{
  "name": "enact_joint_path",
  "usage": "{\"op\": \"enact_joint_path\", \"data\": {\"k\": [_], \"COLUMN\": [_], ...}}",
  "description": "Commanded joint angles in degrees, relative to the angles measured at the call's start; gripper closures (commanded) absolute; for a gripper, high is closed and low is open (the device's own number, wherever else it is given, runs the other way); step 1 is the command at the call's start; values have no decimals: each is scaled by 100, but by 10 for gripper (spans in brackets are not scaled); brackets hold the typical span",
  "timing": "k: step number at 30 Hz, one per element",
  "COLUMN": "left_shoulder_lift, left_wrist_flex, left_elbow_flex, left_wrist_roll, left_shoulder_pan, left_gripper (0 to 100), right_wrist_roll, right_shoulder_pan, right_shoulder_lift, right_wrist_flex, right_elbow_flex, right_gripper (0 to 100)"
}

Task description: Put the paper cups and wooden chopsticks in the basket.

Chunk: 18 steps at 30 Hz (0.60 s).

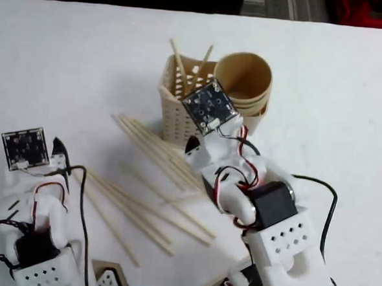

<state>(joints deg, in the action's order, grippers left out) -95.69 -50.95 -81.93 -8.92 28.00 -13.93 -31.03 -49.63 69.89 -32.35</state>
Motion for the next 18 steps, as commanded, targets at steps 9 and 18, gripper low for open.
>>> {"op": "enact_joint_path", "data": {"k": [9,18], "left_shoulder_lift": [-31,-31], "left_wrist_flex": [149,149], "left_elbow_flex": [18,9], "left_wrist_roll": [26,26], "left_shoulder_pan": [40,40], "left_gripper": [842,842], "right_wrist_roll": [-1073,-1116], "right_shoulder_pan": [-1024,-1622], "right_shoulder_lift": [-92,1235], "right_wrist_flex": [769,215], "right_elbow_flex": [-431,-510], "right_gripper": [840,840]}}
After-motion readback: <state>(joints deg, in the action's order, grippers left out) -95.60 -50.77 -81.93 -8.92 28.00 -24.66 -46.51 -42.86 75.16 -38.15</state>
